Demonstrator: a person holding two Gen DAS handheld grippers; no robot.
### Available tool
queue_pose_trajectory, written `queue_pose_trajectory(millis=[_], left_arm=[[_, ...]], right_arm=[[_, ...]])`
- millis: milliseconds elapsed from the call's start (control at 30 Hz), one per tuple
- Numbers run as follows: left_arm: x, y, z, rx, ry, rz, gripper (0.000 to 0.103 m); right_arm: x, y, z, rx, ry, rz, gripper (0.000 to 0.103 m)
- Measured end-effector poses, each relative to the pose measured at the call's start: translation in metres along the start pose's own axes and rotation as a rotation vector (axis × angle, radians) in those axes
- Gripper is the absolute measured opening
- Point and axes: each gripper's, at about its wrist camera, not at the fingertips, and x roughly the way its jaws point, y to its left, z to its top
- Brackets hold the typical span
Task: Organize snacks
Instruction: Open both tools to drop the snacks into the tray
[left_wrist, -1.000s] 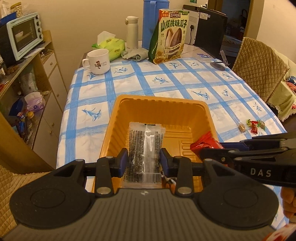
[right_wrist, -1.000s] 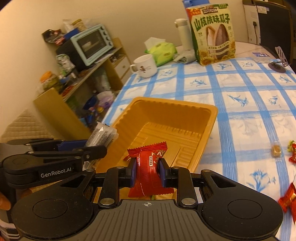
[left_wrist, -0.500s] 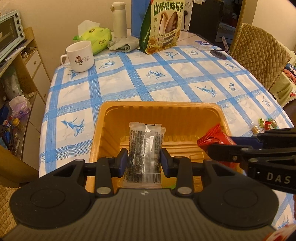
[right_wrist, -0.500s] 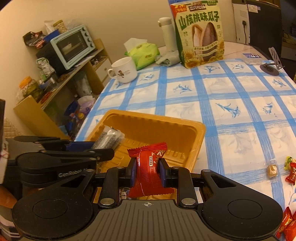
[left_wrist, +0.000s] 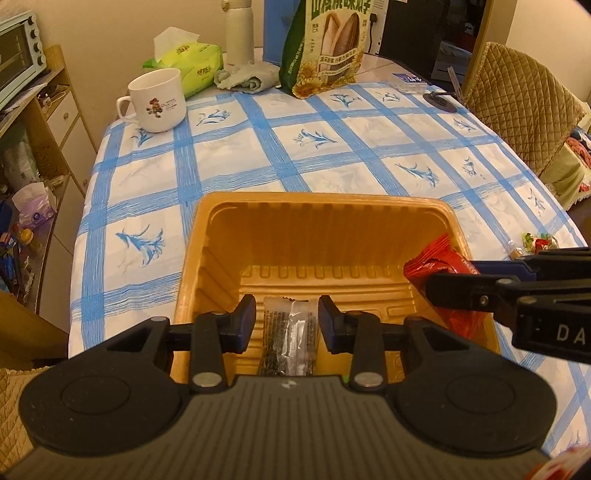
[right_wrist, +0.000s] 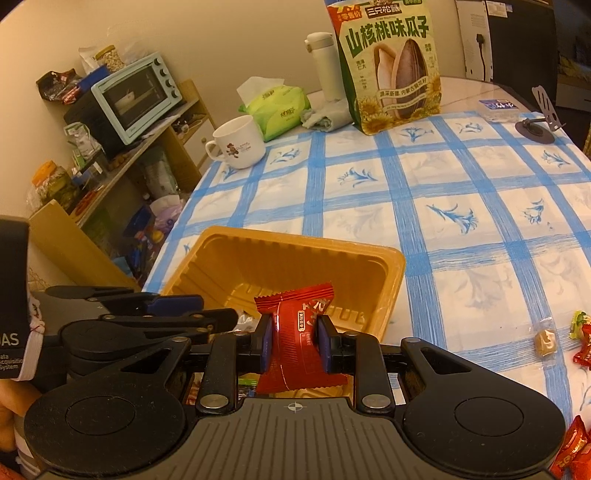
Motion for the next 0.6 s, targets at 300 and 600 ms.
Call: queue_pose_trajectory(millis=[300, 600], left_arm=[[-0.023, 0.014, -0.007, -0.043, -0.021, -0.002, 0.034], [-0.038, 0.019, -0.015, -0.074, -0.036, 0.010, 0.046]], right_arm=[[0.007, 0.008, 0.002, -0.015, 0.005, 0.008, 0.026], [0.008, 0.016, 0.000, -0.041, -0.052, 0.034, 0.035]])
